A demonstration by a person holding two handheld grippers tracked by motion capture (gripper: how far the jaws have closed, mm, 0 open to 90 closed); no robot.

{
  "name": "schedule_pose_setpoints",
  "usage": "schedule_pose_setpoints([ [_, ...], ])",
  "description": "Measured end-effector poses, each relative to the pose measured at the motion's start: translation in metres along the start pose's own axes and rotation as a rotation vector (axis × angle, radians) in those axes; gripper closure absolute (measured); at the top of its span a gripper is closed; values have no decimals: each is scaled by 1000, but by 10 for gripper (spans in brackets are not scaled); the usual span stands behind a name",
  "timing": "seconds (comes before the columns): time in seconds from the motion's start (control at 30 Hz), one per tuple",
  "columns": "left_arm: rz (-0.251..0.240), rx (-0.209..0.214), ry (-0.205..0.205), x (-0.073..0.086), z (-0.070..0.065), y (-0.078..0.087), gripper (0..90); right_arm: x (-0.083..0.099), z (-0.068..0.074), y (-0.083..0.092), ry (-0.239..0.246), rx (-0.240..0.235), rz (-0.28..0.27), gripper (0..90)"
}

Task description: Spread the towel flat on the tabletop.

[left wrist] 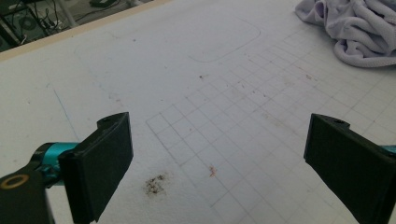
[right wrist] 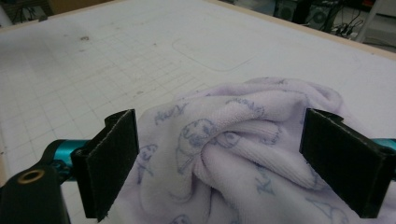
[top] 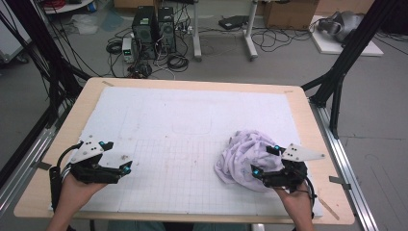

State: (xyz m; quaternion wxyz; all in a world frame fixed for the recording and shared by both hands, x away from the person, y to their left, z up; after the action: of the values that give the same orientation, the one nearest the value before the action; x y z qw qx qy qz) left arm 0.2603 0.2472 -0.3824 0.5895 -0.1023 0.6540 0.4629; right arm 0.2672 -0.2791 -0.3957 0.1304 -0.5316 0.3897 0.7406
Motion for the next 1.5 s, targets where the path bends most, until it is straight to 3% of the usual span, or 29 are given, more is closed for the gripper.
schedule_pose_setpoints([
  [0.17, 2, 5, 5, 1, 0, -2, 85, 3, -5, -17, 4, 4, 44, 112],
  [0.2, -2, 5, 6, 1, -1, -2, 85, 5, -6, -27, 26, 21, 99, 112],
  [0.37, -1, 2, 5, 0, 0, -4, 85, 7, -5, -39, 45, 33, 147, 116],
  [0.4, 1, 3, 3, 0, 0, -4, 85, 8, -4, -45, 56, 33, 169, 161],
  [0.43, -2, 6, 6, 0, -1, -5, 85, 8, -4, -45, 56, 33, 169, 161],
  [0.47, 1, 10, 2, 0, -2, -7, 85, 12, -2, -53, 71, 40, 208, 173],
  [0.53, 2, 12, 0, 0, -3, -8, 85, 15, 0, -60, 80, 41, 235, 188],
  [0.6, 5, 12, 0, 0, -3, -9, 85, 15, 0, -62, 84, 47, 244, 225],
  [0.93, -8, 14, 6, 0, -2, -9, 86, 16, -7, -64, 18, 13, 280, 458],
  [1.1, -4, 17, 12, 3, -3, -10, 86, 15, -8, -63, 8, -24, 281, 591],
  [1.5, -14, -3, 18, 3, 5, -2, 87, -3, -8, -57, 0, -110, 266, 671],
])
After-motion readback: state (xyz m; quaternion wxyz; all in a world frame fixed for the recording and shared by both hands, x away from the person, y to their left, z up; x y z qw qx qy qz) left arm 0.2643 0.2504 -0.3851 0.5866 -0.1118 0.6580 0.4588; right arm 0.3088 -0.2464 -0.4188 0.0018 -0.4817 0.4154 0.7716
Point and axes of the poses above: each handheld gripper's, and its own axes: y roughly backward along the jaws, x roughly out of its underside, z roughly to its left, the point moved 1 cm from there along -y, roughly forward along the jaws, and after that the axes turned 6 degrees about -y, right-handed, at the moved point
